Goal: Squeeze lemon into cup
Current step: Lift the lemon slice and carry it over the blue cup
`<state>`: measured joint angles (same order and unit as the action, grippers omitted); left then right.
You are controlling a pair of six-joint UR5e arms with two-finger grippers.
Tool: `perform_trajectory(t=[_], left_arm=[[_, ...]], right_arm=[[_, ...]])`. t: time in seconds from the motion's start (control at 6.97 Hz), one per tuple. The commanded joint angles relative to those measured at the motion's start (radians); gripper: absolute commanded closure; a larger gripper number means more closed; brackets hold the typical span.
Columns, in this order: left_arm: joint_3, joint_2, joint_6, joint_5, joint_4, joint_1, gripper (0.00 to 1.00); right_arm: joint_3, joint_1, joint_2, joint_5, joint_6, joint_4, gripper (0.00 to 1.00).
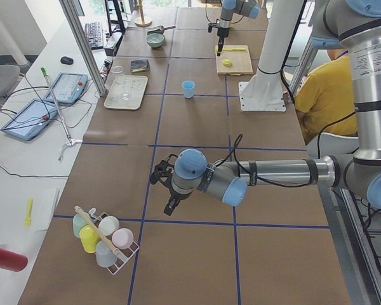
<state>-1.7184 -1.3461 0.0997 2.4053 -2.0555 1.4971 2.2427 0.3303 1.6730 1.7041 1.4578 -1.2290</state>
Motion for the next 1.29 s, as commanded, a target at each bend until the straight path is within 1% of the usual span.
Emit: perform_trajectory(t=[0.0,0.14,0.29,0.43,0.72,0.86,1.0,1.15], left_arm=[[-0.001,-0.001,-0.002,0.0,0.0,0.0,0.0],[-0.001,-0.001,-0.002,0.0,0.0,0.0,0.0],[-0.001,-0.001,-0.002,0.0,0.0,0.0,0.0],[-0.001,-0.001,-0.002,0.0,0.0,0.0,0.0],[-0.001,0.001,-0.002,0.0,-0.006,0.002,0.0],[0.0,-0.001,-0.005,0.0,-0.006,0.0,0.0],[0.0,-0.001,-0.005,0.0,-0.006,0.0,0.0],[0.0,-0.001,-0.005,0.0,-0.006,0.002,0.0]], right_arm=[[-0.011,0.085,-0.248,0.078,0.001,-0.267,0.52],[-0.043,0.095,-0.389,0.078,0.003,-0.379,0.52],[-0.126,0.093,-0.535,0.078,0.072,-0.455,0.51],[-0.232,0.093,-0.656,0.078,0.125,-0.463,0.51],[-0.364,0.125,-0.767,0.077,0.128,-0.449,0.51],[-0.458,0.14,-0.845,0.077,0.13,-0.449,0.51],[-0.533,0.144,-0.901,0.075,0.141,-0.448,0.51],[-0.554,0.145,-0.908,0.075,0.138,-0.448,0.51]])
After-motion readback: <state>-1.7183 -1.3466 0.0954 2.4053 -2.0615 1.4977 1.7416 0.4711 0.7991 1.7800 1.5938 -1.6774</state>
